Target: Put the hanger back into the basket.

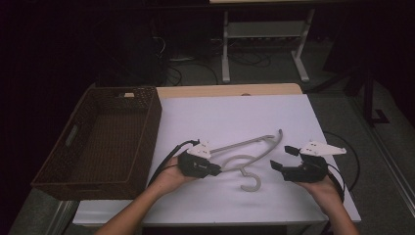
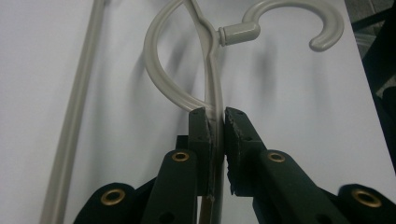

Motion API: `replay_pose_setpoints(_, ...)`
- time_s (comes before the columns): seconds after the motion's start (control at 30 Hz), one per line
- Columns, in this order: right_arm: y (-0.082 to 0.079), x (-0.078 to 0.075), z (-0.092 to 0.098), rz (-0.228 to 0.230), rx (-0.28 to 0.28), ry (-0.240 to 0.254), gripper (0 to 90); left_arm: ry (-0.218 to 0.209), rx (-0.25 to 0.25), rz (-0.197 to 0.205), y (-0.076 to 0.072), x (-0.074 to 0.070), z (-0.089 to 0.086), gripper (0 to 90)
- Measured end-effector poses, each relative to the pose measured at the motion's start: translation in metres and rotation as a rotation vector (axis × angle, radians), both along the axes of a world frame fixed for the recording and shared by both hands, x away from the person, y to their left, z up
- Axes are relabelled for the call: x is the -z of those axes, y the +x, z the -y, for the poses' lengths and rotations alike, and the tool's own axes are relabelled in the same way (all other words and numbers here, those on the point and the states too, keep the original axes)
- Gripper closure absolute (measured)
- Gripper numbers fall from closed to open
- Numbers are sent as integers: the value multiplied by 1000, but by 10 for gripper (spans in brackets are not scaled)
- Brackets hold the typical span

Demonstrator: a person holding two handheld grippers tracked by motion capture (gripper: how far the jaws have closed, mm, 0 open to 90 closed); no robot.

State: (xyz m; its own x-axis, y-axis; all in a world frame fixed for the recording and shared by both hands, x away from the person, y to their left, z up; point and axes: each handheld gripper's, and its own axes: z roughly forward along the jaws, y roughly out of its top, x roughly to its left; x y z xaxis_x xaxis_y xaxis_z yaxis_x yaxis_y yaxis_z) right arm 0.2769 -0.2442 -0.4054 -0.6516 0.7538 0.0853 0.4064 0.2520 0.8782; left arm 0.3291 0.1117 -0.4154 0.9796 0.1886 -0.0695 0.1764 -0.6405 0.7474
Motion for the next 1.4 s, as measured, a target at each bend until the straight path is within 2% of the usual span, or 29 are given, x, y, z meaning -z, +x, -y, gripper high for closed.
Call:
replay_pose_setpoints(0.23,0,0,0,1,2,2,219,-35,-41,8,3,-13,-7,823)
replay_pose_setpoints(0.33,0,0,0,0,4,3,219,-42,-50,26,5,-21,-11,824)
replay_pose_setpoints(0.77,0,-1,2,6,13,1,220,-93,-99,48,8,-39,-23,828)
replay_pose_setpoints(0.97,-1,-1,2,6,13,2,219,-101,-110,51,7,-43,-26,830)
replay_pose_setpoints(1.27,-1,-2,2,9,14,6,219,-84,-128,76,5,-49,-26,830)
replay_pose_setpoints(1.4,-1,-2,2,14,13,7,219,-101,-133,80,3,-54,-28,830)
